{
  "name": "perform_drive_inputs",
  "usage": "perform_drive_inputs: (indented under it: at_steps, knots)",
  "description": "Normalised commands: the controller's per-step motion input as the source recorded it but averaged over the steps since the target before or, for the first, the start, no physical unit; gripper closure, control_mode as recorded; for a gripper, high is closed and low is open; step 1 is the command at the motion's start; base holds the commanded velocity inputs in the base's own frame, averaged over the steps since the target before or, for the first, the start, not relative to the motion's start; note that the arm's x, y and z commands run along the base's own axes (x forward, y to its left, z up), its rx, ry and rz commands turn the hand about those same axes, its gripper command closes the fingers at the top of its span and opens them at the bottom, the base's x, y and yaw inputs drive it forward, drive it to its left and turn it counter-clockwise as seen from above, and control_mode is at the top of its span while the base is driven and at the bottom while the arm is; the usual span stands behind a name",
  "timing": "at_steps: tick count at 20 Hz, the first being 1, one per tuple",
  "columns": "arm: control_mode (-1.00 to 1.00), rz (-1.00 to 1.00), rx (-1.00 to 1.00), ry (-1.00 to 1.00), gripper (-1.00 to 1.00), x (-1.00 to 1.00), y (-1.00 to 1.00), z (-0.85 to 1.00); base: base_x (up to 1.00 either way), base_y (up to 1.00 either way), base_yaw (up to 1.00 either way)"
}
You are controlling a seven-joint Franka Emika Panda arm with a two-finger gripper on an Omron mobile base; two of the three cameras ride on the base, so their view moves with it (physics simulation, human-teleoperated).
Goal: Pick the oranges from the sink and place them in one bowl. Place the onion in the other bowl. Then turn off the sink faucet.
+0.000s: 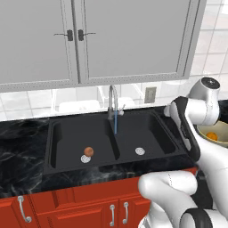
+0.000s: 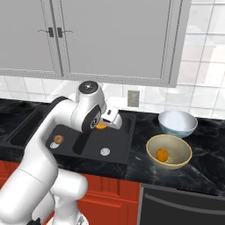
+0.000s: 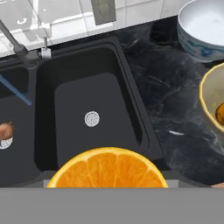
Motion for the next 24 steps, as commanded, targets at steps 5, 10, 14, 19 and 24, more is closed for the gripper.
perform_drive_inputs:
  at_steps: [5,10,14,19,24]
  knots:
    - [-1.00,0.00,0.00,0.00,1.00,0.00,-0.46,-0.25,0.00,0.00,0.00]
    - [-1.00,-0.02,0.00,0.00,1.00,0.00,-0.58,-0.33,0.00,0.00,0.00]
    - [-1.00,-0.01,0.00,0.00,1.00,0.00,-0.66,-0.32,0.00,0.00,0.00]
    - [-1.00,0.00,0.00,0.02,1.00,0.00,-0.60,-0.20,0.00,0.00,0.00]
    - [-1.00,0.00,0.00,0.06,1.00,0.00,-0.52,-0.09,0.00,0.00,0.00]
